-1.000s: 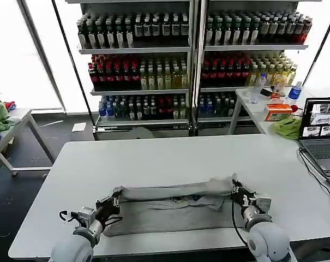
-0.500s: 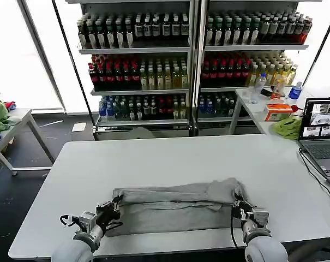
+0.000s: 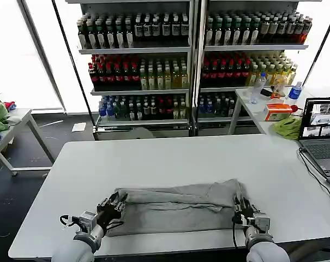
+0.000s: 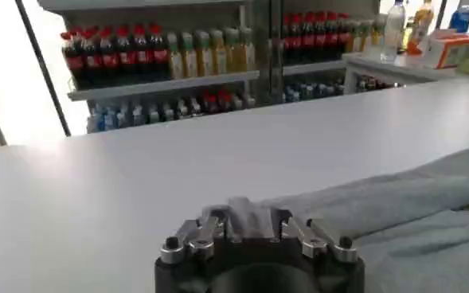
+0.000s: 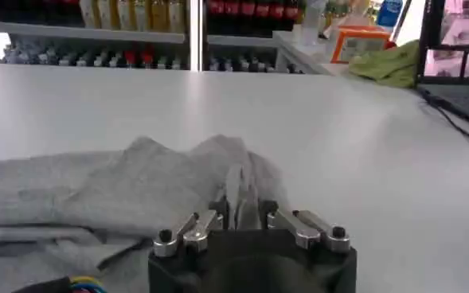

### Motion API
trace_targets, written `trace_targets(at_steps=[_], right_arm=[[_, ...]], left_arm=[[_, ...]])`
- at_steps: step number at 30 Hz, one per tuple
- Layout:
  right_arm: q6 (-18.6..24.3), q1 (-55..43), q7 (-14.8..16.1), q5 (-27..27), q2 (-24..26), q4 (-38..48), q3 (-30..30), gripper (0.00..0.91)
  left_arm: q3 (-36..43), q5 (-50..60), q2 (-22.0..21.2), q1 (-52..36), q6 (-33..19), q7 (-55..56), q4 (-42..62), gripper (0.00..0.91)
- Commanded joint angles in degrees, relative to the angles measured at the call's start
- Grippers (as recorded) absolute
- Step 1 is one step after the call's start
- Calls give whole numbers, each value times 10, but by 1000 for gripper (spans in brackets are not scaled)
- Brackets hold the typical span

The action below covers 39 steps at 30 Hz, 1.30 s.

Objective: Fold and organize the clothes.

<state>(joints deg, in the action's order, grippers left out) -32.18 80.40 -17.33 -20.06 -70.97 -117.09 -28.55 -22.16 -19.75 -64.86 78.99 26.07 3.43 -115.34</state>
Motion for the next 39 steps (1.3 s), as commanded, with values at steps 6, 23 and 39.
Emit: trace_targets(at_steps=[6, 23, 39], right_arm=[[-8, -1, -1, -11, 0, -92, -31, 907], [-6, -3, 0, -5, -1, -98, -11, 907], [-9, -13, 1, -5, 6, -99, 2, 907]], left_arm=[[-36, -33, -38, 10, 4, 33, -34, 907], [-34, -58, -73, 15, 5, 41, -3, 907], [-34, -59, -85, 1, 1, 36, 36, 907]])
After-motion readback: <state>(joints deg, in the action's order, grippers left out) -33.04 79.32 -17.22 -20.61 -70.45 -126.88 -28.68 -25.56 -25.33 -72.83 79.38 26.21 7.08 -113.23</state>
